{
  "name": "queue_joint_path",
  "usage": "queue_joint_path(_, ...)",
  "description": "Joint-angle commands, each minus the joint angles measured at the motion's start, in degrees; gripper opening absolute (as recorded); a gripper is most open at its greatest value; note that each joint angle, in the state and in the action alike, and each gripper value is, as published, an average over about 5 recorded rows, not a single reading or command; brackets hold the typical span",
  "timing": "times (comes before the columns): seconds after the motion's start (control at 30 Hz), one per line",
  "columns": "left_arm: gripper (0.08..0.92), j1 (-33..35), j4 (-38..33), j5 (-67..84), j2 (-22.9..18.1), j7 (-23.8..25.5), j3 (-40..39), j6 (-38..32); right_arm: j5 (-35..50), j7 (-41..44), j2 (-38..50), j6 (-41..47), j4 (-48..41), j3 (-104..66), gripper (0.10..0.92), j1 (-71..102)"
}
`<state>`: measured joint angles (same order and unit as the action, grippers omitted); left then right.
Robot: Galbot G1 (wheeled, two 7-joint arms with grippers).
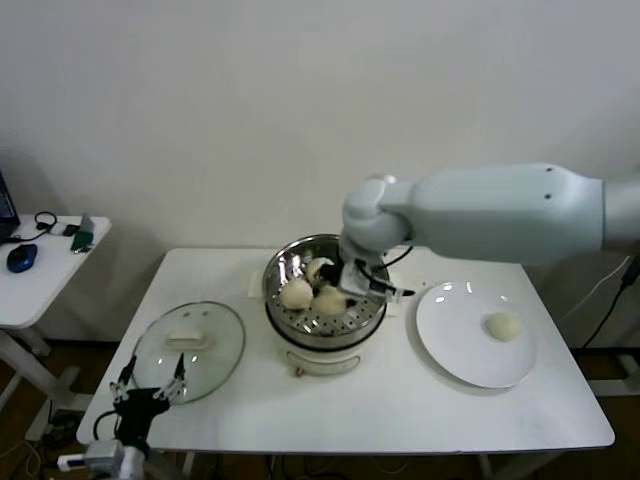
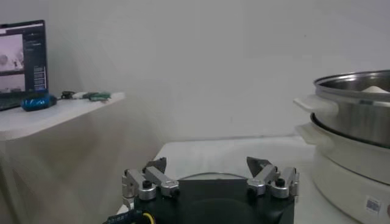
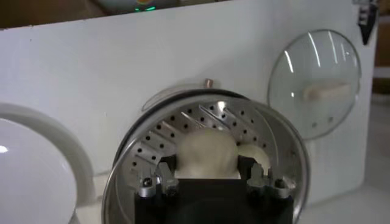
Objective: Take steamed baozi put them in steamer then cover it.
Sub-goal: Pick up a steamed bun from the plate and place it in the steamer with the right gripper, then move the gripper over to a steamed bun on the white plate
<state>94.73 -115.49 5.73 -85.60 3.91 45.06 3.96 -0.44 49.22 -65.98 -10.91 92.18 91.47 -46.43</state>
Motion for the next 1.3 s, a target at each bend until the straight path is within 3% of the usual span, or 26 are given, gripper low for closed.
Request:
queue_joint_path(0.03, 0.823, -0.24, 0.07, 0.01, -0.13, -0.02, 0.16, 0.14, -6.5, -2.06, -3.32, -1.49, -2.88, 0.37, 0.662, 7.84)
queue_joint_path(0.73, 0.823, 0.12, 0.35, -0.17, 0.06, -0.08, -0.44, -0.32, -8.28, -0.57, -6.28, -2.88, -8.76, -0.67, 0.667, 8.39)
queue_joint_path(1.0, 0.823, 0.05, -0.06, -0.2, 0.14, -0.03, -0.52, -0.09, -2.34, 2.77, -6.33, -4.7, -9.1, -0.82, 0.813, 6.21)
queue_joint_path(1.13, 0.823, 0.03, -0.29, -0.25, 0.17, -0.04, -0.43, 0.04, 4.8, 7.82, -3.9, -4.76, -11.09, -1.39, 0.822, 1.01)
queue_joint_path(1.3, 0.823, -0.1, -0.31, -0.35, 0.26, -0.03, -0.38, 0.03, 16.06, 14.73, 1.07, -3.36, -22.46, -1.86, 0.823, -7.11)
